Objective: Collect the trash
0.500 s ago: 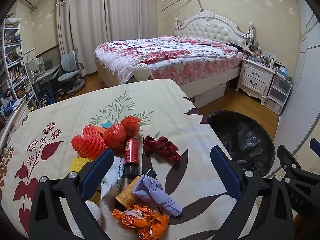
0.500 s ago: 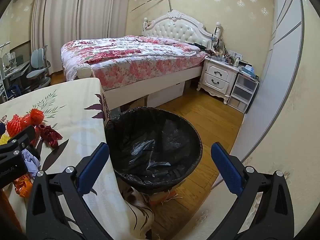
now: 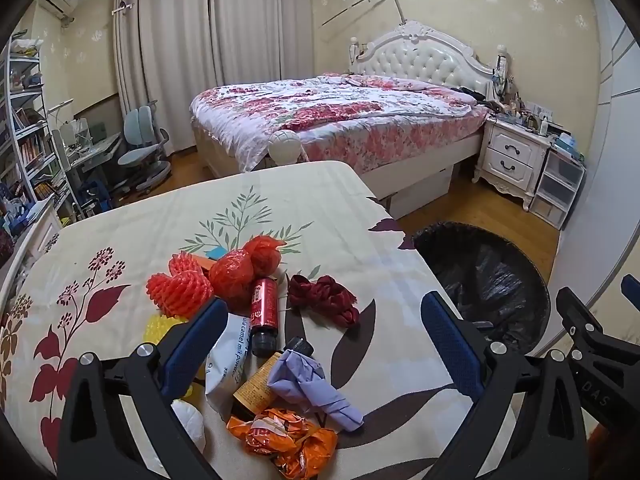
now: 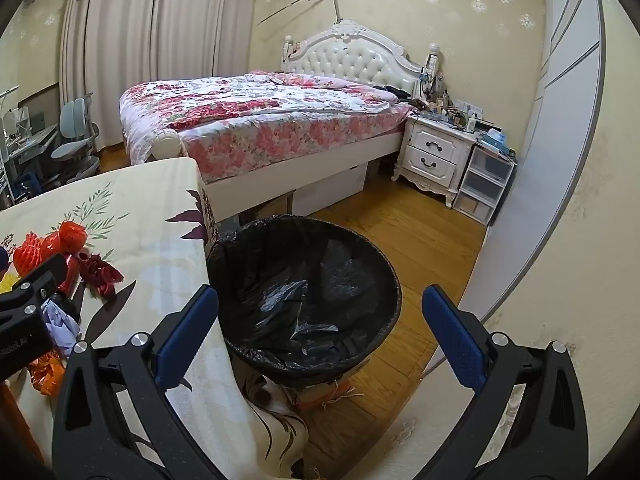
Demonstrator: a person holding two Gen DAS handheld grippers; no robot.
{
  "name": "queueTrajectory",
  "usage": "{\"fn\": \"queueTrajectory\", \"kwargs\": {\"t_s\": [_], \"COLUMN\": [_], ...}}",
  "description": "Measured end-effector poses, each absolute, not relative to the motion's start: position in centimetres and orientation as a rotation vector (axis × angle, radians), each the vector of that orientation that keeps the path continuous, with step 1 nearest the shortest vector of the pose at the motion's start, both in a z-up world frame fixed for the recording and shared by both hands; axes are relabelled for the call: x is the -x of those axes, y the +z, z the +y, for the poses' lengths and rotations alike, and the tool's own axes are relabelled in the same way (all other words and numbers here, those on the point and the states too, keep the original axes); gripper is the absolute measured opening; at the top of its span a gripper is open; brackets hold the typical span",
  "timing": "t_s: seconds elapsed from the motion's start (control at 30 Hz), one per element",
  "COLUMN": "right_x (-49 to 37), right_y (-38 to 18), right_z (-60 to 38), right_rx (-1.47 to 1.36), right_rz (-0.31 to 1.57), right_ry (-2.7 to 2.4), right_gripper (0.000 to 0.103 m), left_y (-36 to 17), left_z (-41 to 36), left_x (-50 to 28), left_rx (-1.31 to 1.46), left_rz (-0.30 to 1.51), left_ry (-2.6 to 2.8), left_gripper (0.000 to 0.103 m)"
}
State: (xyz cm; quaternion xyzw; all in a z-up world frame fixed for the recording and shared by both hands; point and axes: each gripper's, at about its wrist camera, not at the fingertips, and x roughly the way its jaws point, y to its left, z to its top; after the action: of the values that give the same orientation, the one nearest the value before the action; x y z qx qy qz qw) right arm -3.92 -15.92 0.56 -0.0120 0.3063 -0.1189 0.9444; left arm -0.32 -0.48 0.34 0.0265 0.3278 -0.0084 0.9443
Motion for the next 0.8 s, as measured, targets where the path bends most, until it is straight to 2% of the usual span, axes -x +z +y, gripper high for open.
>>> {"fn": "queueTrajectory", "kwargs": {"t_s": [0.8], "right_x": [4.01], "right_y": [0.75], "right_z": [-16.36], "right_rx": [0.022], "right_rz": [0.625], "right_ry": [-0.247], "right_gripper": [0.100], "left_y": [0.26], "left_z": [-0.15], "left_x": [0.27], "left_rx": [-0.057], "left_rz": [0.670], "left_ry": [-0.017], "left_gripper": [0.097]}}
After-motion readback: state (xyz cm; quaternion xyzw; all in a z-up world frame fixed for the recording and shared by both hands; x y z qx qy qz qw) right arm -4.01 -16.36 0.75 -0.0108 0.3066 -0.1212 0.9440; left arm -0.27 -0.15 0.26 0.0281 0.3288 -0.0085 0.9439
